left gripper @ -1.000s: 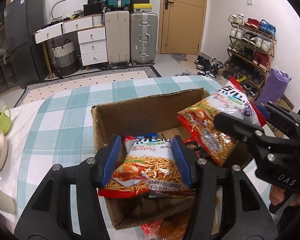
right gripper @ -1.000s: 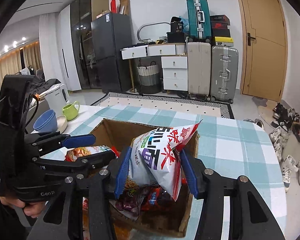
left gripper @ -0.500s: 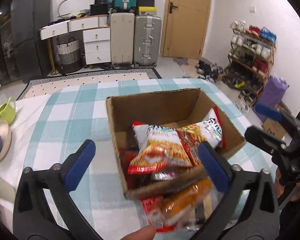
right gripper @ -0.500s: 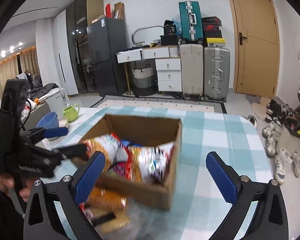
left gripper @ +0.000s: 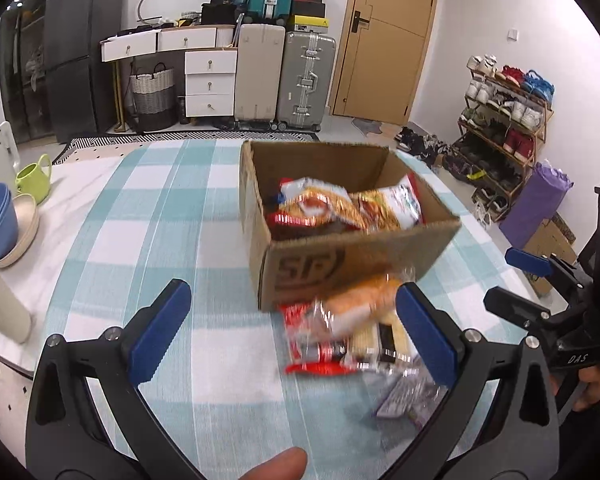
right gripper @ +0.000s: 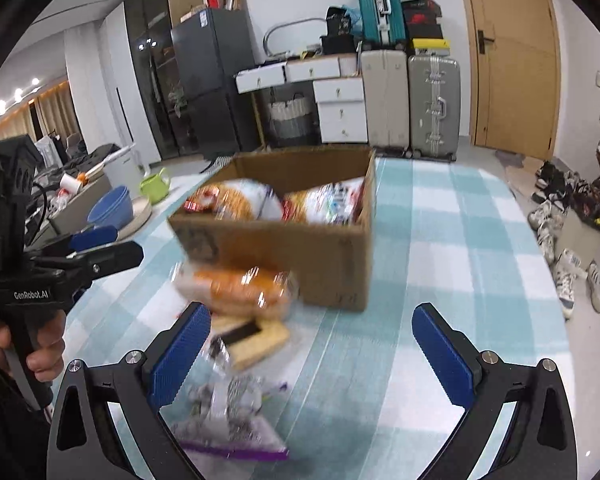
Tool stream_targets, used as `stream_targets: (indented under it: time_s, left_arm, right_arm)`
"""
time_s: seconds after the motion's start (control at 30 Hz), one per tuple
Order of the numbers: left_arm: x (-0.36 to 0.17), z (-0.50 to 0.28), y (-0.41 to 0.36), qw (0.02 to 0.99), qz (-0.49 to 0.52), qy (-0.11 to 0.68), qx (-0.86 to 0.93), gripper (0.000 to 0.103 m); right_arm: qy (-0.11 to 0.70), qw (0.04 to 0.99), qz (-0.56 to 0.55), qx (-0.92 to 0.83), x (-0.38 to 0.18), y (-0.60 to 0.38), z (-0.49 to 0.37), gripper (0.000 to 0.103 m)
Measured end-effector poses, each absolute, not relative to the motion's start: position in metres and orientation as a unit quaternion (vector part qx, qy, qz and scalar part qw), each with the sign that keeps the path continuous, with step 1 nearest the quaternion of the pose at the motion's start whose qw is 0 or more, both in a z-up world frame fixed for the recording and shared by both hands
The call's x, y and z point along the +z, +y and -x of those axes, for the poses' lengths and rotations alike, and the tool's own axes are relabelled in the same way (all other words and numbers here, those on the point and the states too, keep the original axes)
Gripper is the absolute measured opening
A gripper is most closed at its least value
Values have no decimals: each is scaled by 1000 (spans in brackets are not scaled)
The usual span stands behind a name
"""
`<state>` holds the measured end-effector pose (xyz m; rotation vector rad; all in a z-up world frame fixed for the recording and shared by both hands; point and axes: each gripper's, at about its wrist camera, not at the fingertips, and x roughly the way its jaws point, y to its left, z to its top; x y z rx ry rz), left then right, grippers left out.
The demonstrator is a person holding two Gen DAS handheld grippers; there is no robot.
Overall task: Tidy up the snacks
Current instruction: 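Move both tools back toward the remaining snacks on the table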
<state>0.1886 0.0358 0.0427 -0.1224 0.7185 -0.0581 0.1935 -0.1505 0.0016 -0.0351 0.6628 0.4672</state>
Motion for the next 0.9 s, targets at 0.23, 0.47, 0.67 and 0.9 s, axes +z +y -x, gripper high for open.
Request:
stream_targets:
  time_s: [0.23, 0.47, 0.67, 0.9]
  left_arm:
    - [26, -167, 31, 927, 62, 367, -38, 102]
    - [16, -159, 21, 929, 39, 367, -34, 102]
    - [3, -162, 15, 923, 21, 383, -35, 102]
    - [-3, -162, 17, 923, 26, 383, -34, 102]
  right_arm:
    - [345, 907, 16, 243, -18, -138, -181, 102]
    - [365, 896, 27, 252, -30, -130, -177, 102]
    - [393, 879, 28, 270, -43, -119, -179, 102]
    - [430, 855, 40, 288, -63, -106, -180, 102]
